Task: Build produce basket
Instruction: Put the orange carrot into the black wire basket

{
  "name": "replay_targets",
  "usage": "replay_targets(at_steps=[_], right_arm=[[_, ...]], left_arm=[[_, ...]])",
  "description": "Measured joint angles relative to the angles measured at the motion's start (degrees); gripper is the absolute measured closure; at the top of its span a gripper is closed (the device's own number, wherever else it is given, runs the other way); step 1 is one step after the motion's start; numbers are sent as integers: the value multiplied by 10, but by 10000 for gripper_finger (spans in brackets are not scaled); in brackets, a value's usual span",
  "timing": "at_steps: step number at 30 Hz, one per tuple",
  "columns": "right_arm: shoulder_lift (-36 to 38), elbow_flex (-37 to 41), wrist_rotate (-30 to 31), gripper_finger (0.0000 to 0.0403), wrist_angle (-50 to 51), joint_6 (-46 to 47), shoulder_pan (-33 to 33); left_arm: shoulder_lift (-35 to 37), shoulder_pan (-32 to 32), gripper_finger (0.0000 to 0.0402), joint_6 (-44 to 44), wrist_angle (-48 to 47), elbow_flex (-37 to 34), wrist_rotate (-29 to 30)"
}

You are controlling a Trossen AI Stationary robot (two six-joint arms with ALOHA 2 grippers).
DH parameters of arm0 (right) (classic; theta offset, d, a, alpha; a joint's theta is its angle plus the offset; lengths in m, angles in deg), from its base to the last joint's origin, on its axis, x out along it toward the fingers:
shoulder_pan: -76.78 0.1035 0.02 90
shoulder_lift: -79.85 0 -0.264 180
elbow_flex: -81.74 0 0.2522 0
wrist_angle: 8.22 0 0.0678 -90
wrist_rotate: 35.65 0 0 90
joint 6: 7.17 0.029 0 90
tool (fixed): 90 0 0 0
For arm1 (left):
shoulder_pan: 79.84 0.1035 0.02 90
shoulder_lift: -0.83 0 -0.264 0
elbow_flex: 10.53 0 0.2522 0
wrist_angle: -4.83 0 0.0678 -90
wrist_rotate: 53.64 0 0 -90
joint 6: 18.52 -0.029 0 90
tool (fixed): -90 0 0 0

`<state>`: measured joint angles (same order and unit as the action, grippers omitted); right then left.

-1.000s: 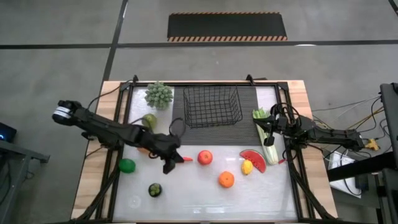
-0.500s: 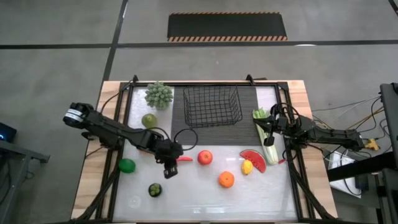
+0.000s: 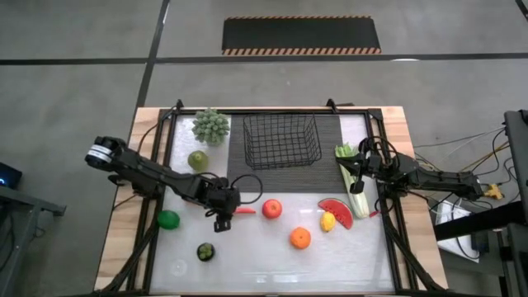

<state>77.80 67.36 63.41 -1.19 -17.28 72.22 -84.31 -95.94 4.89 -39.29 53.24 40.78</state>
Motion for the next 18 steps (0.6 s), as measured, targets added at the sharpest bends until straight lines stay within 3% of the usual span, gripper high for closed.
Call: replay_targets(at_steps=[12,18], right_arm=[[0,0,0,394,2,0,0],[0,0,0,394,2,0,0]], left_arm=[[-57,-1,187,-4,13,-8,-9],[-76,-2,226,-2,14,-6,-28]])
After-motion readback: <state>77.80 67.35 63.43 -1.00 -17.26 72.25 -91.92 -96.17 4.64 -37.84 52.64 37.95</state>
